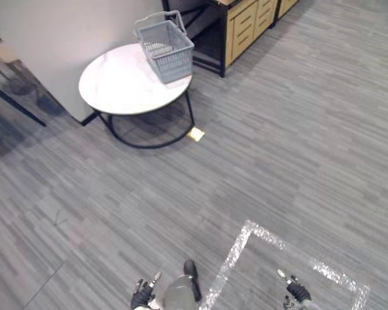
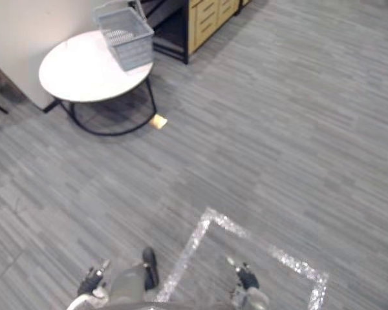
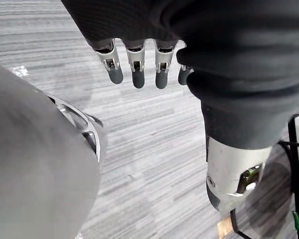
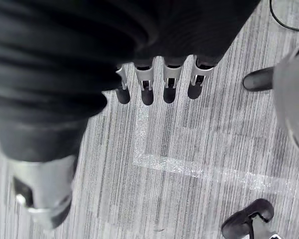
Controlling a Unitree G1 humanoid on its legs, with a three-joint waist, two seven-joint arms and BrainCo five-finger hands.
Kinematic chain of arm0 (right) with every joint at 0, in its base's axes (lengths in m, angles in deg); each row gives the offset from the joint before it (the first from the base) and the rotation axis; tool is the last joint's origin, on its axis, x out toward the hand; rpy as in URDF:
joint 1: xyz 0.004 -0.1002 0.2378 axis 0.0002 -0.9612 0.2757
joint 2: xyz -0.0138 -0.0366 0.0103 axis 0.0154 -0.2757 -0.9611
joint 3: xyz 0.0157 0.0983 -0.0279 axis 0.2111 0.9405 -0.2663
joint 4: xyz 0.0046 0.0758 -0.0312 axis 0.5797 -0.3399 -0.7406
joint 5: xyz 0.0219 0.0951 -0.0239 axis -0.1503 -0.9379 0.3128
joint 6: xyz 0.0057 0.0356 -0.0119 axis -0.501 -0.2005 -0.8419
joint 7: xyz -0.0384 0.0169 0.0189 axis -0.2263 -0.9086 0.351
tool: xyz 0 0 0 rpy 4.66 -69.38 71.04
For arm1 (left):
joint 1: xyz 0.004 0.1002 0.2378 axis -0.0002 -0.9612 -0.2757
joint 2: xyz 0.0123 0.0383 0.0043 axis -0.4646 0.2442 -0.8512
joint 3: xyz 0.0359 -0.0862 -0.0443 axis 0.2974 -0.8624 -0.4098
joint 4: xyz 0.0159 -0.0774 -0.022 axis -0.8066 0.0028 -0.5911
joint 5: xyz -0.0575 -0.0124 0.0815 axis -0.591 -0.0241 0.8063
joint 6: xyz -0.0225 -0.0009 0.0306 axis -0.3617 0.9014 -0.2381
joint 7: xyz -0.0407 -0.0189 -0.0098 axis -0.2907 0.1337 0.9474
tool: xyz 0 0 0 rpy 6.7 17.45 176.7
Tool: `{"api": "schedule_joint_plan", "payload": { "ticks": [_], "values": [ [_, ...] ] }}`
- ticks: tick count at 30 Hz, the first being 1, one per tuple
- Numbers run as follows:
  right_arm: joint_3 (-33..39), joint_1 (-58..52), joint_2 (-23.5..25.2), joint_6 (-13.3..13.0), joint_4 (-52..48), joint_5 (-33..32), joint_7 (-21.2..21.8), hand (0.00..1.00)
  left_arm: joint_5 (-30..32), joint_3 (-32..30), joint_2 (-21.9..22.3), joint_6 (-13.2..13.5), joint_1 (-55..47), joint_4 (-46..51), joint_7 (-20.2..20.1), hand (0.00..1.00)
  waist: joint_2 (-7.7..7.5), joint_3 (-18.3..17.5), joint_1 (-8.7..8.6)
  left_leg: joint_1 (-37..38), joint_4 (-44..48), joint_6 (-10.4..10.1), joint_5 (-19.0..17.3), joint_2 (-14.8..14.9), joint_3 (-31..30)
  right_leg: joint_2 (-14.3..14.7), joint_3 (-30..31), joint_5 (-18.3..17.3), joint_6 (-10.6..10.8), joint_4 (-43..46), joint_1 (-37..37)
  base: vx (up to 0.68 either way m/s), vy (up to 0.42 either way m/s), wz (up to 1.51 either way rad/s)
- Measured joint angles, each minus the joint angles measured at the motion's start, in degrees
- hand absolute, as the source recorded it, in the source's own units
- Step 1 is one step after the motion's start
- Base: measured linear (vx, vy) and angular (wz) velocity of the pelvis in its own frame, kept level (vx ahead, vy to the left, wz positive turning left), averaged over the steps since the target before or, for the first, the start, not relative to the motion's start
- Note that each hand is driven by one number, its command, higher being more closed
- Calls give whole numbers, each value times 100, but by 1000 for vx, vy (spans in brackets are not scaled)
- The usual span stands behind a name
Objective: Pick vegetable in the basket
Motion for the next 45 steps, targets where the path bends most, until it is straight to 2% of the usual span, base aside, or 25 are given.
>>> {"api": "schedule_joint_plan", "payload": {
  "ticks": [3, 5, 6, 7, 9, 11, 13, 15, 16, 17, 19, 21, 23, 25, 26, 29, 31, 33, 35, 37, 38, 39, 41, 43, 45],
  "values": [
    [75, -95, -22, -15, -53, -19, 3, 0, 189, 404, -154, -44, -149, -57, 7, 0, 90, 46, -111, 1087, -545, 144, -137, -138, 117, -262, 65, 1587, -513, 2067, -737, 491, 272, -22],
    [27, -158, -34, -27, -84, -32, 2, 0, 222, 657, -269, -43, -140, -51, 5, 0, 25, 65, -245, 1683, -991, 195, -218, -351, 90, -359, 117, 1117, -628, 3751, -1375, 477, 203, 15],
    [7, -194, -70, -41, -151, -80, -1, 0, 324, 759, -275, -38, -84, -39, 6, 0, 48, 84, -314, 2161, -1329, 235, -257, -490, 43, -231, 88, 383, -678, 4551, -1836, 461, 158, 26],
    [8, -202, -93, -49, -189, -89, -2, 0, 351, 786, -272, -38, -72, -19, 6, 0, 75, 105, -320, 2364, -1452, 235, -266, -515, 39, -143, 20, 115, -738, 4678, -1997, 451, 100, 16],
    [37, -253, -141, -81, -343, -145, 2, 0, 433, 633, -165, -29, 5, 1, 15, 0, 185, 186, -331, 2909, -1591, 244, -304, -514, 46, 128, -643, -594, -775, 4246, -2450, 481, 11, 15],
    [38, -346, -142, -109, -574, -156, 3, 0, 416, 343, 27, -24, 103, 33, 30, 0, 291, 236, -348, 3173, -1618, 226, -457, -421, 19, 219, -1065, -673, -765, 3408, -2772, 445, -119, 46],
    [46, -454, -172, -154, -770, -238, -1, 0, 390, 181, 238, -23, 172, 84, 33, 0, 474, 277, -441, 3450, -1832, -145, -859, -164, -27, 332, -1181, -524, -607, 2369, -3123, 396, -175, 65],
    [46, -477, -94, -159, -760, -264, -2, 0, 312, 93, 333, -33, 166, 55, 21, 0, 327, 334, -452, 3732, -2035, -565, -1110, -104, -77, 310, -807, 176, -475, 676, -3329, 434, -291, 49],
    [66, -528, -103, -157, -763, -261, -4, 0, 308, -87, 445, -47, 182, 16, 24, 0, 369, 338, -461, 3896, -2050, -568, -1255, -13, -109, 419, -756, 757, -533, 761, -3320, 667, -413, 10],
    [69, -485, -226, -155, -768, -248, -2, 0, 302, -239, 589, -45, 203, -25, 33, 0, 539, 337, -394, 3947, -2009, -373, -1265, 146, -78, 564, -811, 389, -648, 1132, -3429, 699, -392, -12],
    [72, -419, -224, -150, -827, -246, -4, 0, 305, -266, 763, -32, 336, -8, 12, 0, 600, 329, -411, 4026, -1702, -512, -544, 346, -183, 556, -873, -444, -777, 1954, -3440, 606, -375, 2],
    [72, -433, -212, -126, -834, -245, -1, 0, 308, -295, 840, -35, 351, -10, 7, 0, 638, 307, -463, 4027, -1403, -473, -276, 531, -372, 623, -1027, -716, -789, 2017, -3174, 507, -355, 23],
    [70, -454, -183, -119, -833, -244, -1, 0, 300, -417, 845, -40, 344, 39, 10, 0, 679, 286, -457, 3620, -144, -582, 294, 909, -763, 828, -1234, -1000, -836, 1827, -2614, 461, -307, 23],
    [47, -453, -181, -118, -835, -244, -1, 0, 274, -589, 849, -40, 344, 101, 28, 0, 696, 267, -453, 2735, 1584, -936, 1269, 1138, -1345, 955, -1363, -1120, -865, 1499, -2140, 365, -175, 15],
    [-43, -440, -217, -115, -836, -247, -5, 0, 135, -599, 836, -39, 348, 164, 34, 0, 695, 274, -417, 2101, 2848, -1092, 1343, 1197, -1449, 1012, -1361, -1148, -961, 1280, -1853, 413, -68, -8],
    [-196, -458, -220, -98, -836, -254, -23, 0, 65, -703, 796, -37, 267, 275, 69, 0, 703, 282, -311, 1275, 4158, -854, 633, 1214, -849, 1098, -1339, -1133, -960, 561, -803, 496, -11, -11],
    [-389, -449, -224, -77, -834, -256, -38, 0, -5, -686, 788, -16, 223, 423, 58, 0, 692, 277, -263, 758, 3997, -634, 173, 1125, -560, 1094, -1358, -1079, -851, 98, -322, 372, 77, -7],
    [-412, -347, -137, -66, -834, -258, -53, 0, -92, -563, 724, 33, 194, 451, 69, 0, 684, 280, -233, 259, 2902, -439, -199, 1055, -60, 1027, -1343, -940, -625, -280, 115, 405, 156, -18],
    [-409, -349, -96, -65, -835, -256, -112, 0, -133, -448, 662, 41, 185, 445, 89, 0, 629, 278, -186, 248, 1346, -317, -144, 836, 315, 844, -1355, -925, -548, -422, 428, 449, 261, -21],
    [-429, -458, -95, -70, -895, -251, -162, 0, -141, -412, 690, 81, 168, 447, 125, 0, 628, 244, -141, 384, -409, -45, 487, 553, 452, 710, -1304, -990, -244, -581, 706, 461, 332, -24],
    [-507, -512, -129, -67, -933, -237, -182, 0, -144, -416, 744, 118, 90, 447, 128, 0, 640, 191, -94, 389, -787, 108, 1238, 500, 304, 670, -1149, -1178, 54, -630, 886, 471, 347, 1],
    [-666, -506, 0, -56, -886, -218, -202, 0, -142, -423, 576, 130, 132, 454, 153, 0, 402, 46, -179, 313, -643, 174, 965, 266, 419, 475, -968, -1143, -13, -730, 941, 453, 324, 6],
    [-774, -463, 121, -52, -867, -35, -193, 0, -137, -425, 549, 157, 150, 494, 153, 0, 261, -1, -106, 175, -392, 147, 639, 235, 446, 454, -644, -807, -298, -825, 822, 411, 265, -5],
    [-474, -318, 199, -56, -628, -10, -169, 0, -129, -440, 391, 134, 173, 248, 152, 0, 184, -57, -79, 195, -11, 167, 275, 235, 483, 411, -245, -147, -169, -1001, 940, 429, 272, -11],
    [-170, -317, 145, -59, -420, -8, -167, 0, -122, -398, 260, 118, 102, -12, 177, 0, 107, -240, -67, 388, -69, 199, 103, 23, 554, 238, -3, 143, -201, -771, 865, 372, 215, -12]
  ]
}}
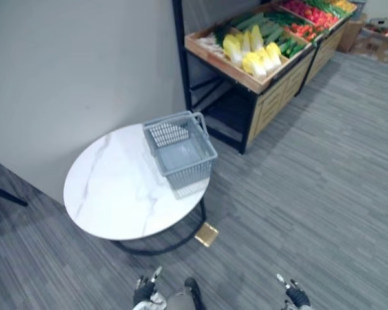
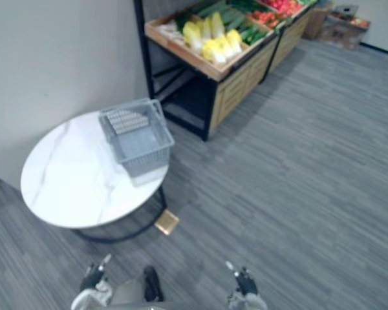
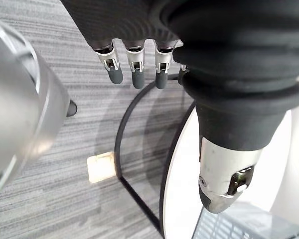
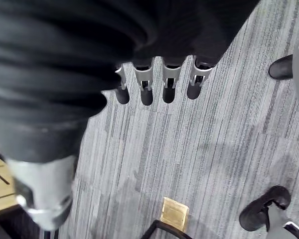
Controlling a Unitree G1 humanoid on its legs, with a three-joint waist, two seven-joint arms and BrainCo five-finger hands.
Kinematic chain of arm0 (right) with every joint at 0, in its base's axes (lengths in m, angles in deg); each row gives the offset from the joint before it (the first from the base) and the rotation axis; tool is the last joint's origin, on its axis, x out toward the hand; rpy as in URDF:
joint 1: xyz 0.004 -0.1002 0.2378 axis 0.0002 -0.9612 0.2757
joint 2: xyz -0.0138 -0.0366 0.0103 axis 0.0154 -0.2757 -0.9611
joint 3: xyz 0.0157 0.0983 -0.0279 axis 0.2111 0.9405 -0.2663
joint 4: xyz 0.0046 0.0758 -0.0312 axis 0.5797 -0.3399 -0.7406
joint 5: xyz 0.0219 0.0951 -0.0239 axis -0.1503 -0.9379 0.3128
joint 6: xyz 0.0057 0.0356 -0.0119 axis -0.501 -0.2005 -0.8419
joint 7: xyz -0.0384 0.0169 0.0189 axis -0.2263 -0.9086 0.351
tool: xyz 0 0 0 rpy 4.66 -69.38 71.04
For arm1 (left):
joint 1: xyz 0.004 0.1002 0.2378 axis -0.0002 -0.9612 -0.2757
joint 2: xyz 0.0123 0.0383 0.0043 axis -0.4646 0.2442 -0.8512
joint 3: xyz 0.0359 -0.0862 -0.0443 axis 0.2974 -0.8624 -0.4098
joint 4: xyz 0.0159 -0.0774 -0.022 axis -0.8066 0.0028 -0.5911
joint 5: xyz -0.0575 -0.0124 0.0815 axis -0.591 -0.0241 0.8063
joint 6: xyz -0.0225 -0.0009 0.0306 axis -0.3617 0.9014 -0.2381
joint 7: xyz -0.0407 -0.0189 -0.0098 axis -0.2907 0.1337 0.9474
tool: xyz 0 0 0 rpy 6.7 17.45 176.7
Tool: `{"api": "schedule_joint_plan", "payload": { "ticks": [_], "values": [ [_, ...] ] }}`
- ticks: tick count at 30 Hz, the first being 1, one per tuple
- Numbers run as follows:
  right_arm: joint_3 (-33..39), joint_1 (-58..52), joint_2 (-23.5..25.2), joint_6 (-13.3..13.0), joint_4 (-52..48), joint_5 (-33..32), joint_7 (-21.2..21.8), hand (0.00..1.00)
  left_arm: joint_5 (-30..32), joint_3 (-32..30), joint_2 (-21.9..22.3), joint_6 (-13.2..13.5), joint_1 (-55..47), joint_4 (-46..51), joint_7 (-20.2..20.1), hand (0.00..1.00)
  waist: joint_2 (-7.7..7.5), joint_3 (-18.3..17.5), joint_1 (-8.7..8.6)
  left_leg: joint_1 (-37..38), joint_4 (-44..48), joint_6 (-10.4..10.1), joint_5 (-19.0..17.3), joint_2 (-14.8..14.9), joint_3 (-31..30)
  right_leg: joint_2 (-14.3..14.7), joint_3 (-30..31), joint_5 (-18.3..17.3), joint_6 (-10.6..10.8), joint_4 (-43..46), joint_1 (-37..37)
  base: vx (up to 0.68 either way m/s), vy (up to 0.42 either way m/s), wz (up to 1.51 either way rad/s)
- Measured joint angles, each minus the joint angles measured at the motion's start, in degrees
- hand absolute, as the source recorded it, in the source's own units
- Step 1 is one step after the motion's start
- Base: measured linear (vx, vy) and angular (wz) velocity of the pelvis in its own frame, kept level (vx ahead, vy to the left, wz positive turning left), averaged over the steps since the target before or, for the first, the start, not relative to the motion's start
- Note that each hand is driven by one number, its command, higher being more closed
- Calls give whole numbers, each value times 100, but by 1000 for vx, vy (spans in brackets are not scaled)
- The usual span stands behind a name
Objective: Pick vegetable in the basket
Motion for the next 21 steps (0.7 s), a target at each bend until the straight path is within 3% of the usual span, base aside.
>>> {"api": "schedule_joint_plan", "payload": {
  "ticks": [2, 4, 5, 6, 7, 8, 9, 10, 12, 13, 14, 15, 18, 21],
  "values": [
    [167, -23, -101, 4, 165, -1, -9, 0, 11, 204, -94, -29, -95, -162, 19, 0, -18, -113, -52, 303, -330, -25, -115, -228, 48, -201, 305, 204, -81, 1028, -477, 346, 217, -4],
    [261, -132, -171, 13, 189, -1, -16, 0, 46, 558, -140, -65, -242, -181, 52, 0, -20, -95, -112, 897, -788, -59, -227, -469, 53, -487, 530, 1044, 36, 2735, -1167, 281, 163, 12],
    [252, -206, -187, 14, 206, -1, -15, 0, 36, 707, -187, -105, -303, -195, 58, 0, 14, -59, -159, 1113, -842, -47, -311, -510, 33, -517, 608, 1106, 86, 3505, -1446, 308, 102, 13],
    [253, -230, -190, 16, 227, -6, -12, 0, 45, 834, -275, -124, -321, -225, 69, 0, -31, -25, -204, 1459, -917, -35, -401, -578, 5, -512, 596, 777, -19, 4522, -1870, 317, 84, 6],
    [252, -234, -195, 15, 227, -5, -15, 0, 47, 888, -312, -148, -323, -234, 68, 0, -41, -7, -213, 1633, -953, -27, -421, -602, -4, -483, 552, 461, -39, 4901, -2050, 380, 66, 9],
    [245, -250, -199, 14, 225, -6, -26, 0, 49, 941, -326, -152, -327, -308, 66, 0, -21, -2, -257, 1900, -1036, -33, -459, -611, -16, -425, 253, -203, -131, 5219, -2315, 304, 16, 26],
    [246, -270, -212, 7, 221, -9, -21, 0, 45, 960, -307, -149, -245, -380, 69, 0, 20, -2, -287, 2107, -1145, -33, -465, -610, -115, -355, -162, -657, -220, 5004, -2484, 293, -7, 41],
    [255, -271, -215, 8, 222, -9, -21, 0, 46, 946, -300, -149, -197, -390, 70, 0, 29, 7, -297, 2176, -1183, -35, -462, -598, -169, -313, -330, -800, -266, 4750, -2565, 272, -64, 62],
    [251, -255, -241, 8, 203, -9, 12, 0, 44, 626, -154, -142, -153, -379, 62, 0, 91, 52, -376, 2349, -1254, -72, -460, -493, -466, -15, -510, -925, -306, 3166, -2699, 251, -154, 76],
    [250, -261, -238, 8, 186, -5, 12, 0, 43, 505, -102, -141, -164, -380, 57, 0, 100, 50, -380, 2386, -1304, -118, -463, -469, -522, 57, -454, -866, -247, 2643, -2697, 237, -220, 75],
    [246, -258, -218, 8, 178, -3, 15, 0, 40, 248, -76, -139, -182, -353, 55, 0, 43, 70, -375, 2449, -1392, -300, -464, -469, -659, 137, -163, -570, -236, 1613, -2679, 318, -369, 70],
    [190, -259, -195, 15, 179, 5, 14, 0, 47, -15, -46, -141, -190, -334, 61, 0, -11, 116, -355, 2509, -1408, -460, -502, -443, -846, 172, 89, 82, -65, 1164, -2622, 331, -408, 61],
    [4, -265, -496, 18, 157, 191, 1, 0, 51, -627, 348, -142, -322, -300, 86, 0, 370, 128, -172, 2532, -1574, -796, -439, 13, -959, 575, -239, -226, -211, 1150, -2533, 236, -283, 30],
    [-26, -248, -525, 40, 164, 211, 3, 0, 54, -1068, 489, -144, -324, -167, 135, 0, 418, 132, -188, 2464, -1871, -947, -95, 208, -1197, 664, -739, -532, -321, 1274, -2450, 184, -283, 83]
  ]
}}
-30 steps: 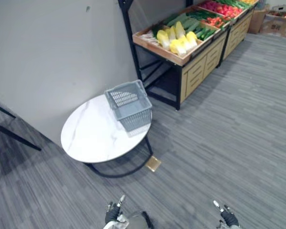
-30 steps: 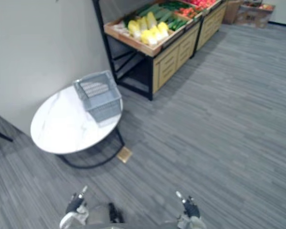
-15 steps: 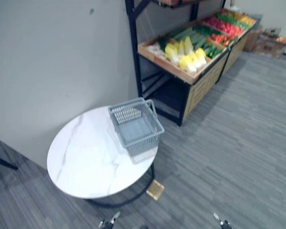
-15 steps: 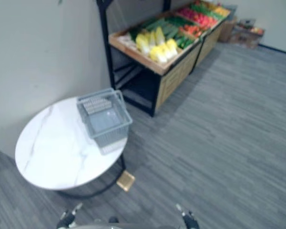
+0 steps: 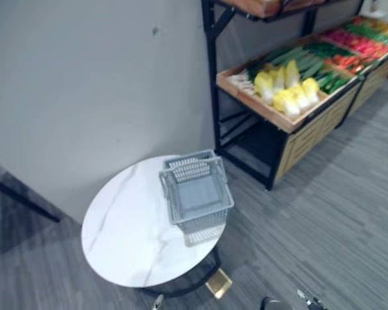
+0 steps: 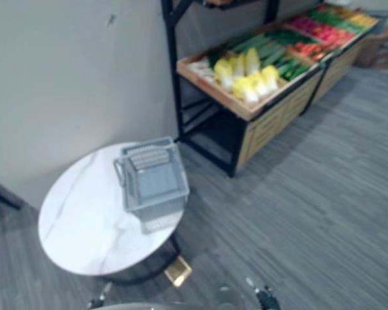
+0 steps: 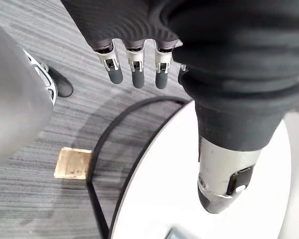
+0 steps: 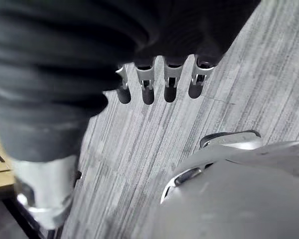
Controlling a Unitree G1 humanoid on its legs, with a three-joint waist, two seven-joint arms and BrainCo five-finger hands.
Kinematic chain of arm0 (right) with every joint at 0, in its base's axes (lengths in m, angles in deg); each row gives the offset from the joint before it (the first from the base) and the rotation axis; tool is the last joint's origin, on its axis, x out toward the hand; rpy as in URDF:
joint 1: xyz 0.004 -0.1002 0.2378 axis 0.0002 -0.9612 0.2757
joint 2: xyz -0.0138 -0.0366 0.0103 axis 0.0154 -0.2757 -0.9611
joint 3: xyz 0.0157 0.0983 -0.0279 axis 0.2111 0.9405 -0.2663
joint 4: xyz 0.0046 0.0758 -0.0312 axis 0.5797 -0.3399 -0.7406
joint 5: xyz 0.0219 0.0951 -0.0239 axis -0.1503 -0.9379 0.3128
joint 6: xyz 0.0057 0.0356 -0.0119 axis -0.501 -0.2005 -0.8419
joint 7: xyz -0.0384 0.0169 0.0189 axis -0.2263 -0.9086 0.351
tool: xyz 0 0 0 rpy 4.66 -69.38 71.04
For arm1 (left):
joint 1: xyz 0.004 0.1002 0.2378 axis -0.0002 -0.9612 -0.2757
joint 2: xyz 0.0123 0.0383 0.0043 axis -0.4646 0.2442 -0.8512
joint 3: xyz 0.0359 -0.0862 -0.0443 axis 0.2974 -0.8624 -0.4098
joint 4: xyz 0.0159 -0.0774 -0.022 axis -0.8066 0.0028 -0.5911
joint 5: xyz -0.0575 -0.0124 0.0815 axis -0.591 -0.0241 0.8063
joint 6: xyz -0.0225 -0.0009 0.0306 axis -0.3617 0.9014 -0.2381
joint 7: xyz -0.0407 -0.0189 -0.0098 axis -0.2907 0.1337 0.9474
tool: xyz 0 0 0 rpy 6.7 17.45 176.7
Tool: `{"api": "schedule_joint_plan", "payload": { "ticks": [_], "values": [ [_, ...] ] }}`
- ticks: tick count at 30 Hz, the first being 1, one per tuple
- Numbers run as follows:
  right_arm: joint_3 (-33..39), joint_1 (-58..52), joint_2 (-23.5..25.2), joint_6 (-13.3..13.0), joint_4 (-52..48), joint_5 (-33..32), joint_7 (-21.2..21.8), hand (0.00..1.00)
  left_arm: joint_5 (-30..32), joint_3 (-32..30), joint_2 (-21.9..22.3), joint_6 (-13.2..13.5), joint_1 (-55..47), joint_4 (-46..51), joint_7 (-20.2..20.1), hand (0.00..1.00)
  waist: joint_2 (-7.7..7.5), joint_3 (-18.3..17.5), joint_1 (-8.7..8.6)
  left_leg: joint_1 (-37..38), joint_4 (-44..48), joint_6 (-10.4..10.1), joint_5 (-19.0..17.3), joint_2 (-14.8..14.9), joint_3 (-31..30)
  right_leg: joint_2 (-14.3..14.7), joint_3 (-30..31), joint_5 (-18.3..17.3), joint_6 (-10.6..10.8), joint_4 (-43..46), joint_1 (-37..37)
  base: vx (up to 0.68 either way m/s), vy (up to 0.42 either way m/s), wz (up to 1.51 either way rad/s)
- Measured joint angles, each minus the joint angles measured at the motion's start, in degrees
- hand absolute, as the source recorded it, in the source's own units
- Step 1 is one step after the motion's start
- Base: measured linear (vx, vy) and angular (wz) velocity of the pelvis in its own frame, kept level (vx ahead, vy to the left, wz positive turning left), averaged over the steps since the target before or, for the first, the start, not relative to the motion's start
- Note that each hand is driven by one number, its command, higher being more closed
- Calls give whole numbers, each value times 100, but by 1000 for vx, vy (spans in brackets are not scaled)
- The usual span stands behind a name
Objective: Pick vegetable in the basket
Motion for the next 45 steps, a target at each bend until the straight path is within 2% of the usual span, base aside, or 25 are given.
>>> {"api": "schedule_joint_plan", "payload": {
  "ticks": [3, 6, 8, 11, 14, 16, 19, 21, 22, 24, 25, 27, 29, 32, 34, 37, 39, 41, 43, 45],
  "values": [
    [35, -10, 59, 11, 40, -7, 25, 0, 5, -605, 57, -10, -109, -1, 98, 0, -90, -55, 99, 8, -117, -9, 367, 160, -77, 102, -442, -161, -86, -186, 341, 116, -182, 60],
    [233, 6, 60, 8, 179, -64, 73, 0, 7, -869, 62, -93, -327, -30, 84, 0, -86, -102, 99, -47, 7, 59, 572, 190, -4, 129, -748, -162, -89, -527, 736, 106, -101, 50],
    [363, -4, 83, 9, 227, -151, 88, 0, 17, -876, 47, -133, -451, -55, 80, 0, -149, -79, 82, -133, 233, 105, 606, 199, 197, 81, -920, -133, -121, -653, 936, 66, -36, 49],
    [396, 38, -12, 8, 28, -511, 133, 0, 232, -741, 48, -214, -580, -55, 40, 0, -95, -108, 65, -146, 8, 99, 820, 158, 460, 66, -1065, -110, -105, -733, 976, 37, -18, 29],
    [56, 52, -456, 17, -926, -494, 264, 0, 521, -226, -27, -203, -678, -40, -175, 0, 5, -147, -26, -186, -381, 49, 979, 145, 479, 118, -1065, -60, -117, -754, 754, -4, -3, 1],
    [-128, 55, -1075, -17, -2171, -373, 280, 0, 969, 521, -247, -195, -768, -36, -316, 0, 105, -206, -71, -220, -609, 29, 983, 176, 578, 221, -1018, 65, -124, -849, 607, -18, 23, -15],
    [-450, 276, -1955, -118, -3666, 156, 225, 0, 1312, 1549, -605, -162, -763, 25, -382, 0, 93, -202, -66, -227, -605, -97, 880, 149, 628, 235, -868, 194, -88, -894, 524, -43, 51, -24],
    [-987, 718, -2511, -369, -4379, 751, 155, 0, 1532, 2069, -776, -113, -764, 63, -405, 0, 94, -202, -73, -244, -604, -87, 770, 113, 624, 250, -719, 299, -73, -882, 422, -64, 52, -25],
    [-1173, 893, -2647, -435, -4509, 943, 154, 0, 1585, 2174, -817, -108, -755, 69, -422, 0, 96, -201, -74, -256, -604, -88, 729, 110, 621, 249, -706, 327, -64, -882, 398, -89, 51, -14],
    [-2007, 1610, -2958, -510, -4828, 1618, 144, 0, 1621, 2448, -936, -109, -715, 96, -461, 0, 105, -205, -49, -357, -604, -50, 607, 76, 580, 211, -704, 436, -47, -881, 298, -105, 63, 1],
    [-2254, 1820, -2969, -511, -4852, 1785, 143, 0, 1621, 2503, -970, -113, -716, 122, -470, 0, 82, -192, -33, -387, -604, -48, 606, 55, 564, 189, -704, 463, -45, -882, 268, -132, 49, 9],
    [-3207, 2649, -2974, -513, -4867, 2272, 161, 0, 1620, 2576, -1070, -129, -674, 182, -478, 0, -48, -113, 38, -567, -605, 21, 654, -13, 382, 128, -712, 523, 0, -906, 181, -138, 15, 28],
    [-3662, 3155, -2973, -519, -4852, 2443, 168, 0, 1620, 2576, -1079, -139, -615, 190, -471, 0, -82, -80, 183, -731, -627, 62, 692, -54, 238, 95, -721, 533, 17, -913, 103, -109, -9, 39],
    [-4141, 3986, -2929, -503, -4565, 2670, 158, 0, 1620, 2571, -1060, -211, -523, 230, -392, 0, -53, 26, 374, -897, -633, 100, 781, -91, -2, 74, -771, 545, 8, -938, 81, -69, -14, 41],
    [-4595, 4944, -2689, -477, -3960, 2751, 146, 0, 1620, 2509, -1065, -243, -461, 296, -298, 0, -110, 115, 506, -1075, -627, 102, 894, -78, -111, 87, -872, 595, -49, -1005, 2, -10, -30, 29],
    [-4678, 5613, -2332, -368, -3248, 2880, 134, 0, 1621, 2383, -1084, -259, -276, 314, -261, 0, -249, 320, 634, -1180, -604, 94, 945, -66, -206, 98, -945, 669, -81, -1102, -9, 19, -13, 13],
    [-4783, 5957, -2111, -288, -2967, 2913, 117, 0, 1619, 2282, -1098, -262, -220, 332, -210, 0, -324, 386, 642, -1335, -602, 101, 970, -79, -261, 128, -968, 735, -88, -1172, -106, 39, -9, 11],
    [-4878, 6239, -2038, -223, -2640, 2916, 31, 0, 1614, 2277, -1118, -285, -88, 331, -135, 0, -349, 457, 648, -1419, -600, 113, 997, -94, -364, 143, -971, 789, -70, -1300, -106, 60, 8, 23],
    [-4877, 6492, -1947, -142, -2338, 2915, -31, 0, 1605, 2233, -1129, -282, 21, 378, -99, 0, -385, 573, 757, -1444, -599, 117, 1008, -100, -373, 143, -972, 793, -66, -1329, -104, 60, 10, 17],
    [-4848, 6761, -1909, -63, -2176, 2910, -110, 0, 1577, 2113, -1134, -271, 150, 414, -55, 0, -396, 680, 795, -1630, -494, 119, 1009, -110, -530, 136, -1071, 804, -49, -1407, -96, 28, -2, 30]
  ]
}}
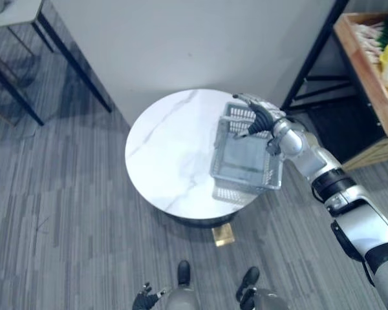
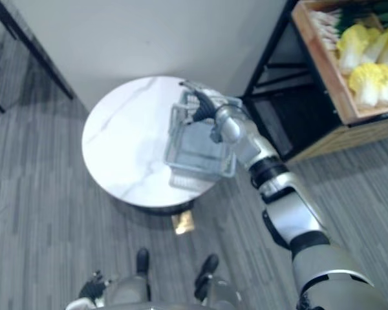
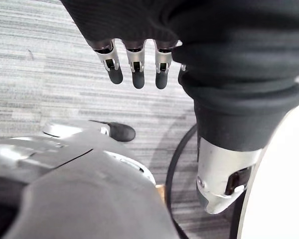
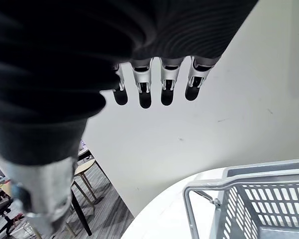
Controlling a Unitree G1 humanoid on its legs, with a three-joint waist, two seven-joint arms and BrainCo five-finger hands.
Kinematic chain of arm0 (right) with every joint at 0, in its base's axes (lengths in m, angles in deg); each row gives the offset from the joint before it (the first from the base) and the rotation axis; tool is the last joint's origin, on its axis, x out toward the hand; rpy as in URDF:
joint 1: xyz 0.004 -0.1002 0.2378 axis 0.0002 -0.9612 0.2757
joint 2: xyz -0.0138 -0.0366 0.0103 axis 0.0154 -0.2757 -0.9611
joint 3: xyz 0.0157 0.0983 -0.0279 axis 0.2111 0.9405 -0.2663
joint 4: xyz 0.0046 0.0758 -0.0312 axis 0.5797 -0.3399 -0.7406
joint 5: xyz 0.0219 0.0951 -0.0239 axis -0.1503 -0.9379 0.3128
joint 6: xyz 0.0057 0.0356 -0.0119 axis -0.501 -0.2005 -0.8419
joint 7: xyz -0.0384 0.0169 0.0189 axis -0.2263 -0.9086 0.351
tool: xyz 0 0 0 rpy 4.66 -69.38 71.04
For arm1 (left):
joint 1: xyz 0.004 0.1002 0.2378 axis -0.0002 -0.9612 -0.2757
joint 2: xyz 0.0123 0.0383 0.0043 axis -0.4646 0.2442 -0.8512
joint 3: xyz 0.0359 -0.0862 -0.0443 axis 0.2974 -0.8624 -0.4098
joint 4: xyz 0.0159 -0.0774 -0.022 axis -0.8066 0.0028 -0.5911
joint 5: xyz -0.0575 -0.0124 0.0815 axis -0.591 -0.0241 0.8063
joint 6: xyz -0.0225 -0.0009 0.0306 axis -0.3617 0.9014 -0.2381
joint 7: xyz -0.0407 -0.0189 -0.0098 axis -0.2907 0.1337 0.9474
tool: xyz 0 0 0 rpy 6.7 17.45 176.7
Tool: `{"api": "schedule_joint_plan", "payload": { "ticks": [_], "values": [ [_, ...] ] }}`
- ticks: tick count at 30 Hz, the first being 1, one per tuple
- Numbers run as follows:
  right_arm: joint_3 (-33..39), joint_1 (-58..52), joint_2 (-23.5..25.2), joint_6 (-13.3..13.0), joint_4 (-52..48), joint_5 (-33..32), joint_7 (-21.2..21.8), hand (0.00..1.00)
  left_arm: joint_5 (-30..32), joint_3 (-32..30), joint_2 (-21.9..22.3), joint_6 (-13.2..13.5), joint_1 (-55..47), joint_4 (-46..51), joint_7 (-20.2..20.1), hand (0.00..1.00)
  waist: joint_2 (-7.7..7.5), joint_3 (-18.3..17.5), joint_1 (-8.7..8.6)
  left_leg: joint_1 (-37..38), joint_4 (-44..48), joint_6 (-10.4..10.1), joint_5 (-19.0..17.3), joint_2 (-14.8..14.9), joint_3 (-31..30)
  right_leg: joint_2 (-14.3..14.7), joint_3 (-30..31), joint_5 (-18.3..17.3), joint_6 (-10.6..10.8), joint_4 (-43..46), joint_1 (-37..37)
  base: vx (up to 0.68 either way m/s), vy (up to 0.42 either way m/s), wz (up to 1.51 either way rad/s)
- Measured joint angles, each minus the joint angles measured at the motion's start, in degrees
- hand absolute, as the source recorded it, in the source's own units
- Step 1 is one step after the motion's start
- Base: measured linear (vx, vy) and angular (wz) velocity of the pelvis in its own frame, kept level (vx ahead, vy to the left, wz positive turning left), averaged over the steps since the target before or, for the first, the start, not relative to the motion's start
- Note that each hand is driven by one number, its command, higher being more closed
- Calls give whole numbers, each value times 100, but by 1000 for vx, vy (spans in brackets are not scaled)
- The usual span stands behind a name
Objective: Pick vegetable in the basket
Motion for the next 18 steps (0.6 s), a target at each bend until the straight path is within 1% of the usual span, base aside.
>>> {"api": "schedule_joint_plan", "payload": {
  "ticks": [1, 2, 5, 8, 11, 12, 18],
  "values": [
    [40, 80, 11, 1, 97, -1, -11, 0, -19, -12, -4, 13, 32, 7, 7, 0, 5, 44, 15, -27, 22, 0, 0, -2, -34, 0, -4, 0, 0, -7, 2, 20, -1, 33],
    [204, 232, 43, 17, 385, -1, -66, 0, -21, -25, -7, 20, 80, 33, 11, 0, 14, 117, 99, -98, 70, 1, 2, -4, -135, -1, -51, 1, 2, -33, 7, 6, -4, 20],
    [685, 581, 37, 133, 1068, 0, -284, 0, -30, -31, -31, 32, 143, 48, 34, 0, 55, 292, 129, -257, 75, 15, 62, -7, -311, 1, -264, 6, 7, -86, 14, -7, -9, 34],
    [972, 797, 29, 211, 1262, 3, -439, 0, -49, -28, -63, 27, 197, 39, 115, 0, 88, 526, 135, -348, 74, 16, 89, -9, -430, 0, -340, 16, 5, -104, -15, -35, 0, 17],
    [1144, 826, 27, 256, 1356, 4, -545, 0, -75, -26, -103, 31, 249, 46, 156, 0, 119, 561, 162, -501, 60, 12, 139, -15, -443, 23, -359, 103, -14, -208, -122, -19, 4, 1],
    [1147, 945, 25, 291, 1501, 6, -590, 0, -81, -20, -120, 34, 291, 50, 177, 0, 156, 664, 166, -503, 65, 13, 143, -16, -441, 25, -351, 127, -17, -226, -122, 0, 0, 0],
    [1443, 1213, -130, 335, 1620, 4, -657, 0, -148, 81, -133, 119, 496, 102, 194, 0, 300, 934, 145, -714, 66, 23, 216, -20, -459, 30, -354, 191, -50, -237, -323, -28, 4, -1]
  ]
}}
